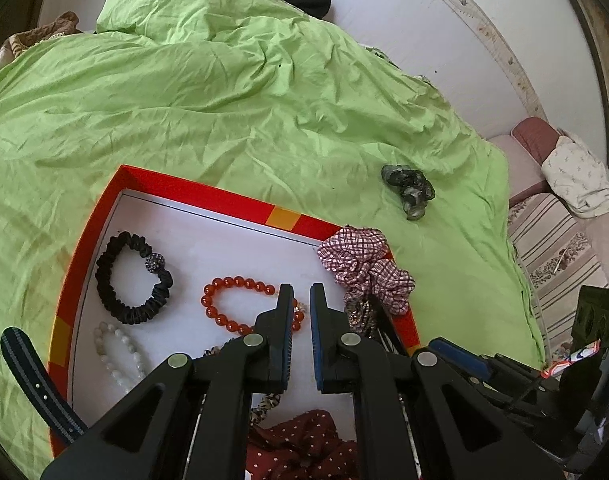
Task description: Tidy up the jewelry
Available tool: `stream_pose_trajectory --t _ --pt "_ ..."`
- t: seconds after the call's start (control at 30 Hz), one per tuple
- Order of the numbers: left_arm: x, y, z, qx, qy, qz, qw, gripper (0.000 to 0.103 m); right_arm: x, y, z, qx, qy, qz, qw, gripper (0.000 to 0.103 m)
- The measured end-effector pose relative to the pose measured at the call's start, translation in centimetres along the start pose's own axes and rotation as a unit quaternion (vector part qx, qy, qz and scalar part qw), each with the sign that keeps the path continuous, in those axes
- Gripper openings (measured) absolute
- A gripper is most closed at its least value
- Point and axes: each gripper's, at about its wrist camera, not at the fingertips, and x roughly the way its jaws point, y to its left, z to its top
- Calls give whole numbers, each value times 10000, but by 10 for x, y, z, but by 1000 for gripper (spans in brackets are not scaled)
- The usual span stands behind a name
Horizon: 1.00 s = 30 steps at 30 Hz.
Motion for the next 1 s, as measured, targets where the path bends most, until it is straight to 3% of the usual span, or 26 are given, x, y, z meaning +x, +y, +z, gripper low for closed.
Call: stream_pose_trajectory --t 0.23,0.27,0.3,0.37,0.6,0.83,1.0 --pt "-17 -11 1 264 -233 478 9982 9 -15 -4 -9 6 -48 -79 10000 28" --pt "-21 -13 2 309 -301 587 9973 18 -18 -5 -12 18 -53 -74 10000 28" --pt "-27 -14 2 348 -401 702 9961 35 -20 -5 -14 27 -55 -76 10000 29" --pt "-38 -17 1 384 -645 905 9931 53 -27 -7 -22 59 -67 -73 9999 32" --pt "-76 -26 -14 545 -1146 1293 9834 72 -53 -4 -55 30 -126 -169 9998 35" --pt "-99 -36 -43 895 -1211 1466 9777 77 -72 4 -80 -60 -174 -297 9994 42" --pt "-106 -41 -59 952 -1143 1464 9780 77 -82 4 -94 41 -150 -362 9992 42"
